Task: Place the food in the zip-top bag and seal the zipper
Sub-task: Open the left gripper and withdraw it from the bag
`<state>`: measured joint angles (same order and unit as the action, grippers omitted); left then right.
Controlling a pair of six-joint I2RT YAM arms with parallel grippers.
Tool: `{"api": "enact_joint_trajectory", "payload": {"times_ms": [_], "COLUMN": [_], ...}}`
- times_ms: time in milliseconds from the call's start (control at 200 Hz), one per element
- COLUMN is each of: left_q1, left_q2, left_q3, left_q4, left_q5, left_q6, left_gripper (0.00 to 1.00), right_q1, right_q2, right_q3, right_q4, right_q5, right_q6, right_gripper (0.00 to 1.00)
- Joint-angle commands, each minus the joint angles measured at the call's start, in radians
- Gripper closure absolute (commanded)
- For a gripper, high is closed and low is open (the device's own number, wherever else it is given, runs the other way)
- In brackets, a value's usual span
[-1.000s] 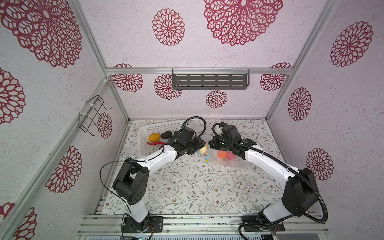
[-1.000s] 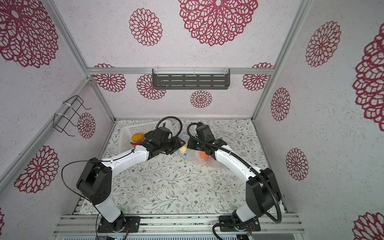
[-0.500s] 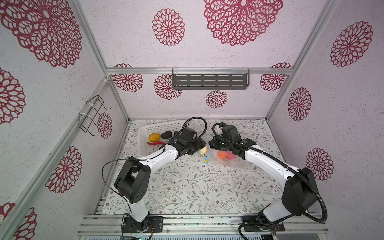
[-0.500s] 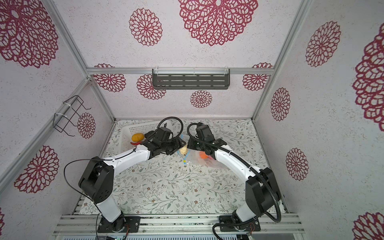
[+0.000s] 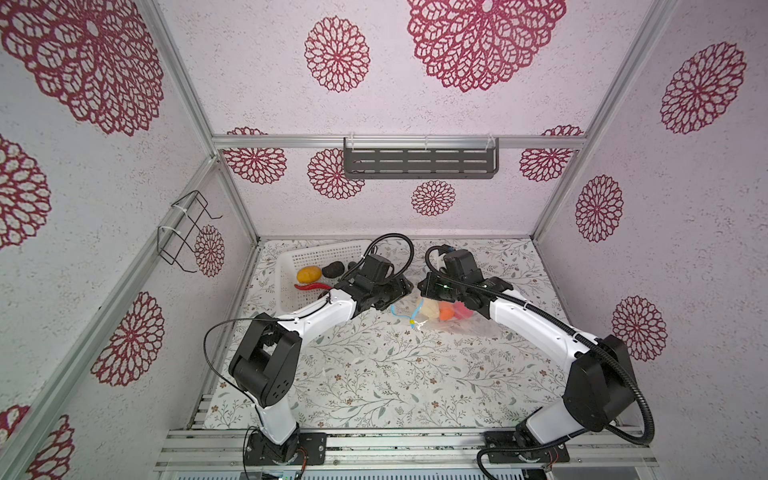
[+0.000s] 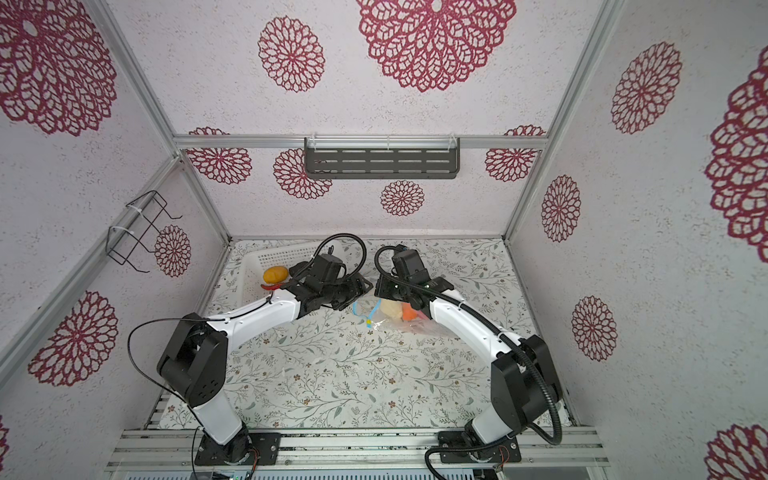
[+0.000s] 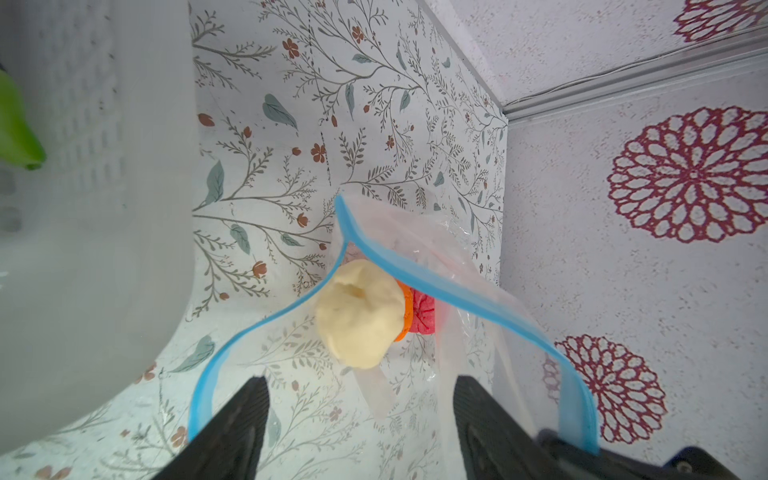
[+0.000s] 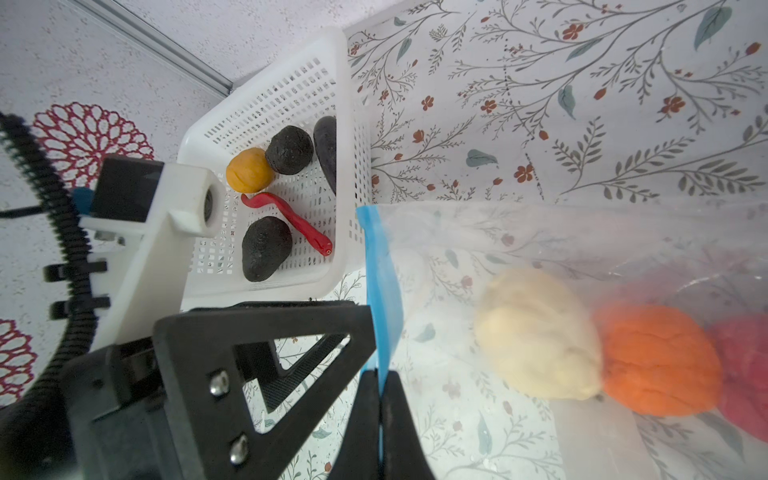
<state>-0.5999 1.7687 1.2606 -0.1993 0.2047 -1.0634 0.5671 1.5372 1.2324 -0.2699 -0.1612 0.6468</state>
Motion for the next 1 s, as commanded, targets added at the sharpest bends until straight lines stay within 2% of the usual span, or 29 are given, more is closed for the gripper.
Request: {"api": "enact_joint_trajectory", "payload": {"times_ms": [0, 450, 625, 861, 996], "left_q1": [-0.011, -0.011, -0.009, 0.022, 0.063], "left_q2": [0.009, -0.021, -0.067, -0.089, -0.099], "left_q3": [0.022, 0.046, 0.056, 0.18, 0.207], "left_q4": [0.012, -0.028, -0.086, -0.372, -0.48], "left_q5": [-0.002, -0.027, -0.078, -0.157, -0.201], "left_q6": [0.013, 0.043, 0.089, 0.231, 0.252], "left_gripper": [0.26, 0.26, 0.26, 0.27, 0.28], "right_q1": [-0.009, -0.016, -0.022, -0.024, -0.024], "right_q2": [-0.012, -0.03, -0.041, -0.041, -0.035], "right_q3": [0.014, 0.012, 0.004, -0.003, -0.007], "right_q4": [0.009, 0.004, 0.002, 0.009, 0.014], "right_q5": [0.002, 0.004, 0.008, -0.001, -0.006], "right_q6": [-0.014, -0.016, -0.016, -0.011, -0.006], "right_gripper": [1.0, 1.0, 1.0, 1.0, 1.0]}}
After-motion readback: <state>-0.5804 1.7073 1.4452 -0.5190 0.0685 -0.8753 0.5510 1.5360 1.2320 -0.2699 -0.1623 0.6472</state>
